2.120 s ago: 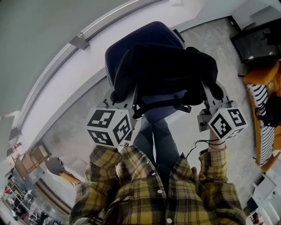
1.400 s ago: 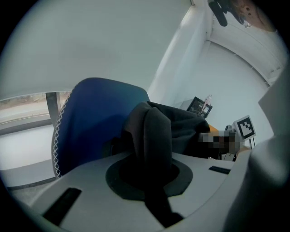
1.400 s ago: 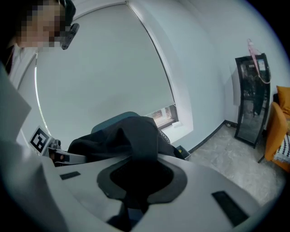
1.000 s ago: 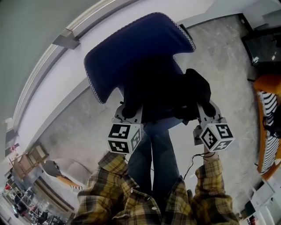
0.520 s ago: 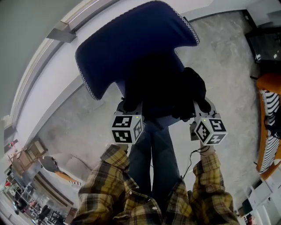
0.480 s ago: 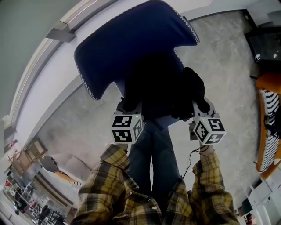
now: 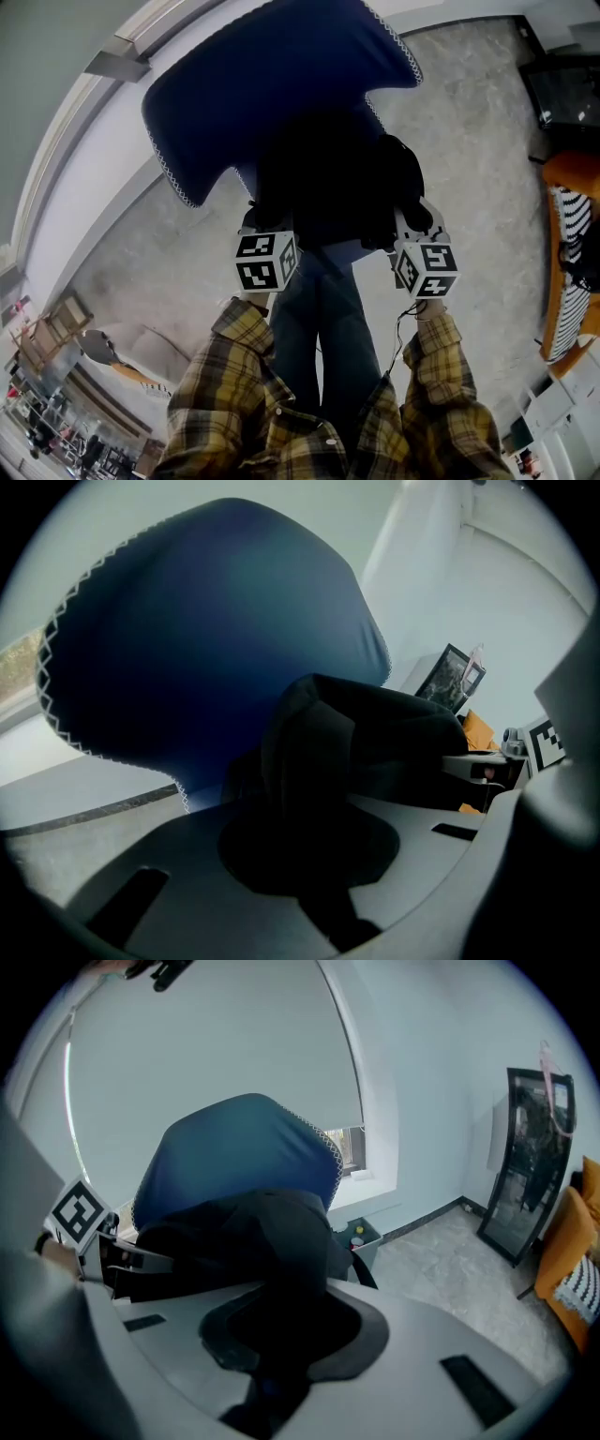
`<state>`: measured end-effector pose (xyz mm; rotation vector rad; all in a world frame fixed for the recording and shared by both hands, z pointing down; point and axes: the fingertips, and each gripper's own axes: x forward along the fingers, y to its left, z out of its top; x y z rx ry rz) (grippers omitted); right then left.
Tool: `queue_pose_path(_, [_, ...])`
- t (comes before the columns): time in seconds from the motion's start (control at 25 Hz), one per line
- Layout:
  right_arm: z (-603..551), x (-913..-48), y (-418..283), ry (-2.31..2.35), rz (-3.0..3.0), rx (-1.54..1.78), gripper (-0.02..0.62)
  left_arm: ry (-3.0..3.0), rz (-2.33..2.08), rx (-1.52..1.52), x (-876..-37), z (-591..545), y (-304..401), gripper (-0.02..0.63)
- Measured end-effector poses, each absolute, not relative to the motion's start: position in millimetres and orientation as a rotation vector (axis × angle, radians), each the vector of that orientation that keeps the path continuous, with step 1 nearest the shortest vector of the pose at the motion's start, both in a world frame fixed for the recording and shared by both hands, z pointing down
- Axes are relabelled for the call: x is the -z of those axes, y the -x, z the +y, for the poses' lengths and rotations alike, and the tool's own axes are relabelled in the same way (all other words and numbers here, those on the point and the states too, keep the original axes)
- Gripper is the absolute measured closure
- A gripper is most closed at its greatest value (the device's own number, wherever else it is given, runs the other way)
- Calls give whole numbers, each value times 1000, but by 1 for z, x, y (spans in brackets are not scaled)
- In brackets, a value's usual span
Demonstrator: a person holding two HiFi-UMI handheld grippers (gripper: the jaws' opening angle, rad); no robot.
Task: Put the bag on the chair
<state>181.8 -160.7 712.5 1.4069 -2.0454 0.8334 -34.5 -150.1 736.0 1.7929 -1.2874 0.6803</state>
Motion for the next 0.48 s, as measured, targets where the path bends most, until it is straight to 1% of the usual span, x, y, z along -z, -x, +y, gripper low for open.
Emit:
queue_pose_path(0.12, [-160,-724,-182,-1385,-2005,-753,517,-1804,-1275,-713,-745,-147,34,568])
queue_pose_path(0.28, [-153,-745,-185,-1352,-1942,-710,484,-1823,-1250,-820,-761,-139,35,562])
queue_pose_path(0.48, [-148,-761,-181,-1313,-1920,-683,464,-1797,-1208,-872,-779,-135,43,524])
